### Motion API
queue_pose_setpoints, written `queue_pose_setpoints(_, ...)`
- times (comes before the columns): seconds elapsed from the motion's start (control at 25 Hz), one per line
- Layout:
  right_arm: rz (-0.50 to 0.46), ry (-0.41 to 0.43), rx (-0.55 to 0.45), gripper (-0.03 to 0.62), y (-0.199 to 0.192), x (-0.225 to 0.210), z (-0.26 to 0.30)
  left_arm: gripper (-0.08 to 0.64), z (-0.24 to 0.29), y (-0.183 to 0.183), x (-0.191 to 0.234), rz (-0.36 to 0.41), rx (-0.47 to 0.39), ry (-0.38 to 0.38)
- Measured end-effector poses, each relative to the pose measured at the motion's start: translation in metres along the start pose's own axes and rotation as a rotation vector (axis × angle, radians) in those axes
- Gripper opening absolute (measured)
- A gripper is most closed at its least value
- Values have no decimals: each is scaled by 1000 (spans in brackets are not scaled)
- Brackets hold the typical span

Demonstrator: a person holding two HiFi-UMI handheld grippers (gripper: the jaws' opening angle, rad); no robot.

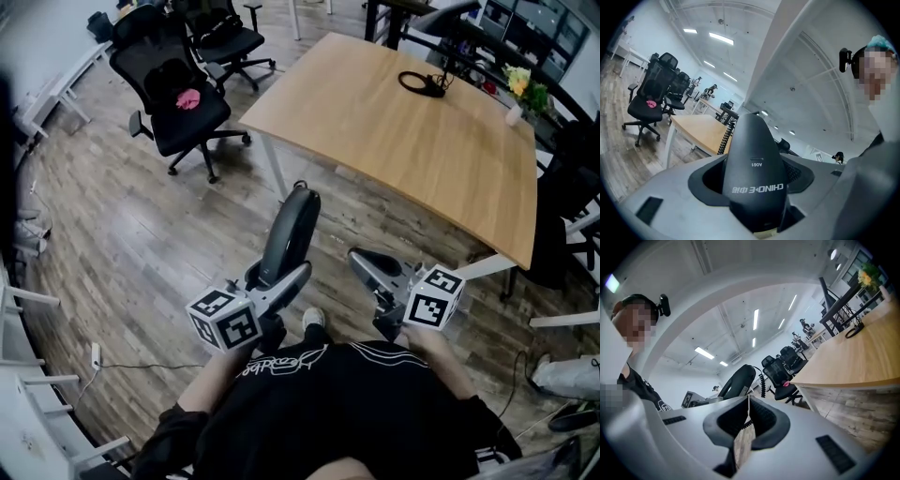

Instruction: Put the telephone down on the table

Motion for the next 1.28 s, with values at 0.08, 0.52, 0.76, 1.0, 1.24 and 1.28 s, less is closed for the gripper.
queue_pose_setpoints(0.08, -7, -5, 6, 40, 12, -8, 22, 288, 4, 20, 20, 9, -9, 1)
queue_pose_setpoints(0.52, -54, -65, 25, 40, 45, -53, 96, 288, 34, 76, 107, -2, -14, 4)
queue_pose_setpoints(0.76, -37, -73, 30, 40, 59, -81, 117, 288, 58, 84, 133, -15, 8, 6)
queue_pose_setpoints(1.0, -34, -46, 36, 40, 93, -120, 144, 288, 93, 110, 160, -3, 20, 34)
queue_pose_setpoints(1.24, -35, -13, 45, 40, 140, -170, 178, 288, 142, 150, 193, 8, 11, 67)
queue_pose_setpoints(1.28, -36, -10, 46, 40, 149, -179, 183, 288, 151, 157, 199, 6, 11, 71)
Point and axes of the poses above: the fingertips, and each gripper's own axes: z forward along the fingers, x to its left, y out of its top, the point moved 2 cm from there along -z, backward along the fingers, and after that the axes turned 1 degree about z, right-handed, at the moved point
